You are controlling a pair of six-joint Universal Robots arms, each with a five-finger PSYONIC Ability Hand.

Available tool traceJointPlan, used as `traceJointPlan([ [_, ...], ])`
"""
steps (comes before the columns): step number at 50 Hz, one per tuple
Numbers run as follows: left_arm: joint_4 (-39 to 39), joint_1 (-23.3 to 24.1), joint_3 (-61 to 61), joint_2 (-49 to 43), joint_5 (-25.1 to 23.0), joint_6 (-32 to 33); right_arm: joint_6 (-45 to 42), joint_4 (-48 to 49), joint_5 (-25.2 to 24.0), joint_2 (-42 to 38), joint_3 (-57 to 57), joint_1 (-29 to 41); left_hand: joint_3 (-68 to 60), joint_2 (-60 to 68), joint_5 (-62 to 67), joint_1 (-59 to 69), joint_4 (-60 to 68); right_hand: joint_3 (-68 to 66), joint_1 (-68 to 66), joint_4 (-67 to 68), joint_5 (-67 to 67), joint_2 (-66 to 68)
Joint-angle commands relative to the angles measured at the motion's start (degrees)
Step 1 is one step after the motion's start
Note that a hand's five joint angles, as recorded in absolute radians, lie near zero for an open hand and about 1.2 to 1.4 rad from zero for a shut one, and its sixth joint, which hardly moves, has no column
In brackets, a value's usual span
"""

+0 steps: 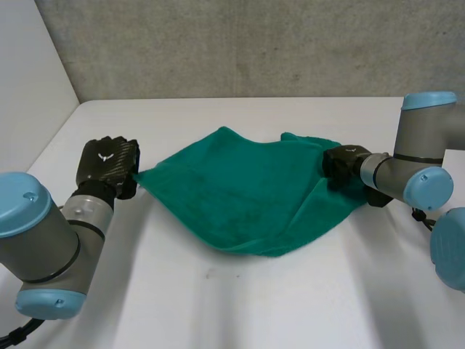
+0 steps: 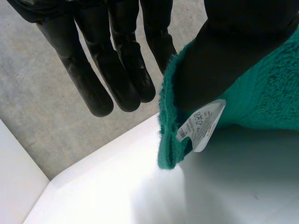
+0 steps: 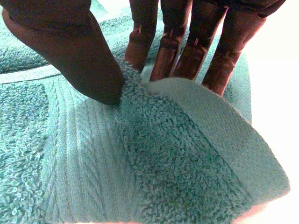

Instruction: Fold the towel.

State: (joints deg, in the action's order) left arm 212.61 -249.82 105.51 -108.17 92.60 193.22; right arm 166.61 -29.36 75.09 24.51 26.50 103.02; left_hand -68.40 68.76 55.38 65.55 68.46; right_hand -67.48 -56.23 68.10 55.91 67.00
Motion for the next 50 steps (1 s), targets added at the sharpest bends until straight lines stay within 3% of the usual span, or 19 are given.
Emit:
traceJointPlan([
  [1,-0.1,-0.4,-0.1,0.2,0.0,0.1,-1.2,-0.3,2.9,4.9,4.5,-0.4,-11.6,11.2,14.6,14.4,11.5,-12.5,-23.8,11.9,14.1,13.0],
  [3,-0.5,-0.9,0.0,0.9,0.0,0.2,-1.3,-0.3,3.2,6.2,6.0,-0.4,-11.6,11.2,14.6,14.4,11.5,-12.5,-23.8,11.9,14.1,13.0],
  [8,-3.5,-2.4,-0.1,3.5,0.1,1.5,-4.7,0.8,3.4,20.3,21.6,-3.3,-11.6,11.2,14.6,14.4,11.5,-12.5,-23.8,11.9,14.1,13.0],
  [17,-12.9,-7.7,0.3,12.1,0.0,6.5,-16.8,10.8,3.0,46.7,51.7,-10.5,-11.6,11.2,14.6,14.4,11.5,-12.5,-23.8,11.9,14.1,13.0],
  [24,-22.4,-10.6,3.8,21.9,-1.0,9.5,-19.2,11.8,0.2,58.5,64.5,-12.8,-11.6,11.2,14.6,14.4,11.5,-12.5,-23.8,11.9,14.1,13.0],
  [29,-27.7,-11.4,6.6,28.3,-4.7,11.6,-24.7,10.8,-1.7,66.5,72.0,-16.6,-11.6,11.2,14.6,14.4,11.5,-12.5,-23.8,11.9,14.1,13.0],
  [33,-30.3,-11.0,9.1,30.0,-8.4,14.1,-29.7,9.8,-2.0,69.4,75.6,-17.9,-11.6,11.2,14.6,14.4,11.5,-12.5,-23.8,11.9,14.1,13.0],
  [38,-29.7,-10.6,9.9,27.7,-9.5,14.6,-31.6,10.5,-2.1,68.8,77.5,-17.7,-11.6,11.2,14.6,14.4,11.5,-12.5,-23.8,11.9,14.1,13.0],
  [50,-25.2,-8.2,-4.7,0.8,-8.9,14.9,-28.4,17.6,1.1,50.7,67.6,-12.7,-11.6,11.2,14.6,14.4,11.5,-12.5,-23.8,11.9,14.1,13.0],
])
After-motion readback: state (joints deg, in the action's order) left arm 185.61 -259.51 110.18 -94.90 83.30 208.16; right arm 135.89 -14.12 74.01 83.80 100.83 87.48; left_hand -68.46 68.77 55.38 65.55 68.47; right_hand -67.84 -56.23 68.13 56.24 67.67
